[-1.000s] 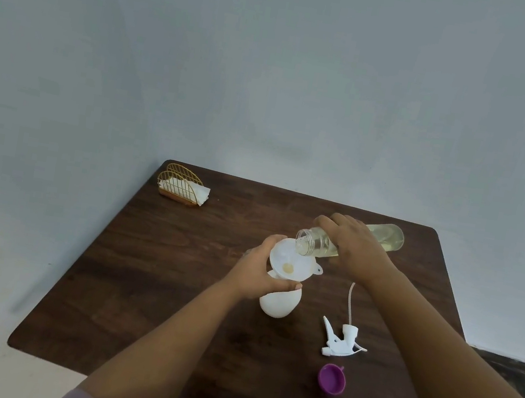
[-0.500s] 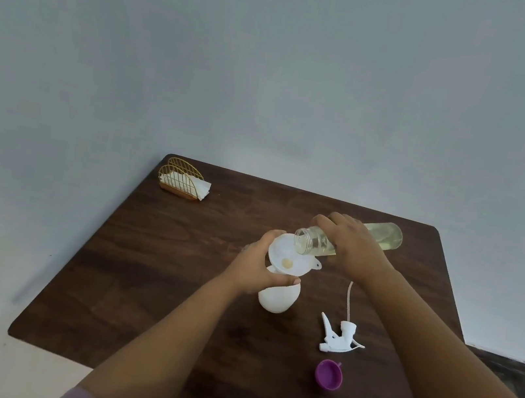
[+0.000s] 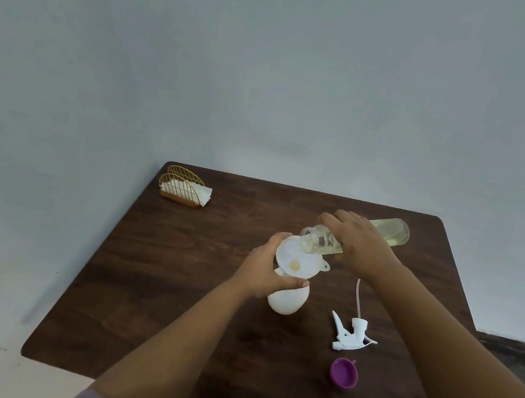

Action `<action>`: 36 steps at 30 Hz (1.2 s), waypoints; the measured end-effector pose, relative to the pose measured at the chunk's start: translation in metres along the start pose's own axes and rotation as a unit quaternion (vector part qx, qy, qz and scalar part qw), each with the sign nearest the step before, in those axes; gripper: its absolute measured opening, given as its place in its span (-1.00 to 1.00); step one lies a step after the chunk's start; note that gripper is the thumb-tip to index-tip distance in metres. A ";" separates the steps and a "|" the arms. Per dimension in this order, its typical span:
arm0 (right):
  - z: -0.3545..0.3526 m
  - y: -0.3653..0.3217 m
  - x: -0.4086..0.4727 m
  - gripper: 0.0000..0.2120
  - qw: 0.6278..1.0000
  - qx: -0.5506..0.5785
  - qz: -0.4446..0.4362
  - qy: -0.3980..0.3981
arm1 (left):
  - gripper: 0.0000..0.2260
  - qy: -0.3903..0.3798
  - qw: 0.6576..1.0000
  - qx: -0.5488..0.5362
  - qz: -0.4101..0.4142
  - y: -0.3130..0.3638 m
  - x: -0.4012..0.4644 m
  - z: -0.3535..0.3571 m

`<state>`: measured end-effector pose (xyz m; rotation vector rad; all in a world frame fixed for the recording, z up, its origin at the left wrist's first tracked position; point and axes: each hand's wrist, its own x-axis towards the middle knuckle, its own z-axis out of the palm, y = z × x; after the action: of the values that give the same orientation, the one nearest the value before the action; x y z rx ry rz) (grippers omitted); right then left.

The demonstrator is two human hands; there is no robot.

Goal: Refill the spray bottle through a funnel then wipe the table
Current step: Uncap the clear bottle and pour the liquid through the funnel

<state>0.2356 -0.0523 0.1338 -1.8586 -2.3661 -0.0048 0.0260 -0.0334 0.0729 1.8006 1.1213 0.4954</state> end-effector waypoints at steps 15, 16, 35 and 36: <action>-0.001 -0.006 -0.008 -0.55 0.999 -0.020 0.045 0.020 | -0.25 -0.033 0.999 0.018 0.023 -0.008 0.013 -0.005; 0.001 -0.006 -0.007 -0.54 0.998 -0.021 0.049 0.021 | -0.25 -0.033 0.999 0.018 0.024 -0.008 0.013 -0.005; 0.008 -0.005 -0.010 -0.51 0.997 -0.026 0.067 0.030 | -0.21 -0.039 0.999 0.006 0.019 -0.016 0.017 -0.004; 0.007 -0.005 -0.010 -0.50 0.997 -0.026 0.068 0.030 | -0.21 -0.038 0.999 0.008 0.018 -0.017 0.017 -0.003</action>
<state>0.2326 -0.0624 0.1258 -2.0088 -2.2160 -0.1076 0.0240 -0.0151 0.0579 1.8410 1.0453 0.4356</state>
